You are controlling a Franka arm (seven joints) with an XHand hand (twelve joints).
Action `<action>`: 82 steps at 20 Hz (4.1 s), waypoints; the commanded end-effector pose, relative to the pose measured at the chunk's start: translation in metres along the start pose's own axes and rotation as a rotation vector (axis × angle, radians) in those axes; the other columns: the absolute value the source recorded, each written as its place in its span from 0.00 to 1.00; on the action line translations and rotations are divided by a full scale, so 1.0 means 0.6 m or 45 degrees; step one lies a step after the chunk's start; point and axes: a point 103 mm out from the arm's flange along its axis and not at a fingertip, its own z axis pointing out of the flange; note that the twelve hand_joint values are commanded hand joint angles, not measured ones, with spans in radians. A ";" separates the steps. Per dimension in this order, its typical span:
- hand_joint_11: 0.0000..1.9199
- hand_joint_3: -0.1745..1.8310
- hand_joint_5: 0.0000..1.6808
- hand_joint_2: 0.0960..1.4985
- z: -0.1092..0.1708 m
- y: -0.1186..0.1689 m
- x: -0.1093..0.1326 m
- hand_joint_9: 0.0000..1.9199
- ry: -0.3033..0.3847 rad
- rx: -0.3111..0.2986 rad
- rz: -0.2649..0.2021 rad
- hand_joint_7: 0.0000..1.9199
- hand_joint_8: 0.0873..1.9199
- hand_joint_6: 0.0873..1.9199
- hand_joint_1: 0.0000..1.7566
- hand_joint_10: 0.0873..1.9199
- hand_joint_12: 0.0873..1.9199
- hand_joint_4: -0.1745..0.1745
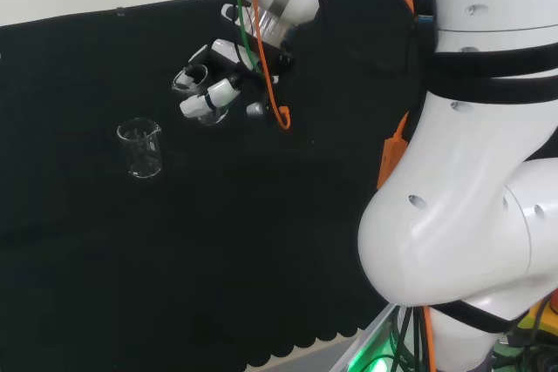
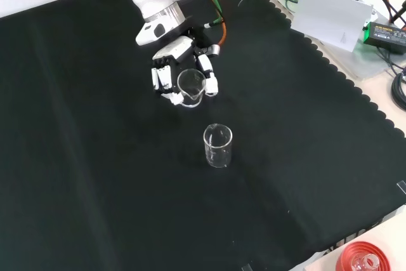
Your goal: Pour the water from the handheld beaker into the one on the table.
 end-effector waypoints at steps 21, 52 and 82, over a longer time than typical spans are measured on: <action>0.53 0.27 0.84 0.48 0.011 0.032 0.062 0.81 -0.344 0.237 0.058 0.78 0.04 0.11 0.75 0.01 0.47 0.00; 0.54 0.29 0.84 0.46 0.027 0.056 0.104 0.82 -0.685 0.470 0.040 0.78 0.04 0.11 0.75 0.01 0.47 0.00; 0.57 0.31 0.85 0.45 0.015 0.066 0.118 0.83 -0.834 0.575 0.140 0.79 0.03 0.11 0.75 0.00 0.47 0.00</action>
